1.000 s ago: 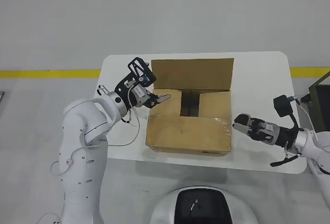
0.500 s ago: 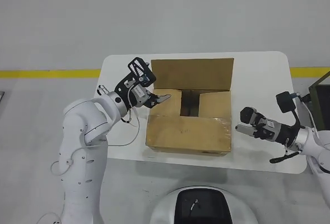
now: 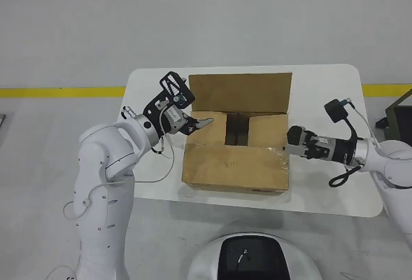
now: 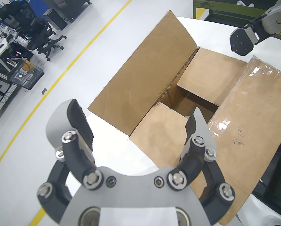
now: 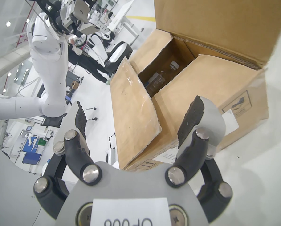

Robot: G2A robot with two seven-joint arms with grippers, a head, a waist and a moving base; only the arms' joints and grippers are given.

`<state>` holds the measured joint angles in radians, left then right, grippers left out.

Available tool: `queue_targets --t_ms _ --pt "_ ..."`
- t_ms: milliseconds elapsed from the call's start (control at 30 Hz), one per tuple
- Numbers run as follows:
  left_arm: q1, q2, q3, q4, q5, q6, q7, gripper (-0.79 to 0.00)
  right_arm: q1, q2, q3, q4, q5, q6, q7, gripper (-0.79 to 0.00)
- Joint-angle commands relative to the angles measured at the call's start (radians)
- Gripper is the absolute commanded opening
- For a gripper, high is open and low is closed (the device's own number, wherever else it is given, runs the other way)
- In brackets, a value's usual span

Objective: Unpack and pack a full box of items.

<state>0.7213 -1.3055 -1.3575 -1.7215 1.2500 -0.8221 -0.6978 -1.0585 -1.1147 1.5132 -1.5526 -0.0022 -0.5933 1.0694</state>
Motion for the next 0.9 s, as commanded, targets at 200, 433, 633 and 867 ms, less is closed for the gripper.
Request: queue_targets --t_ms 200,433,633,867 --pt "0.000 0.000 0.000 0.000 0.000 0.000 0.000 0.000 0.030 0.007 -0.056 0.029 0.029 -0.011 0.040 0.000" --pt "0.000 0.000 0.000 0.000 0.000 0.000 0.000 0.000 0.037 0.022 -0.058 0.008 0.077 -0.001 0.113 0.000" --pt "0.000 0.000 0.000 0.000 0.000 0.000 0.000 0.000 0.039 0.038 -0.070 -0.031 0.116 0.019 0.176 0.000" --pt "0.000 0.000 0.000 0.000 0.000 0.000 0.000 0.000 0.041 0.068 -0.130 -0.084 0.079 0.020 0.178 -0.252"
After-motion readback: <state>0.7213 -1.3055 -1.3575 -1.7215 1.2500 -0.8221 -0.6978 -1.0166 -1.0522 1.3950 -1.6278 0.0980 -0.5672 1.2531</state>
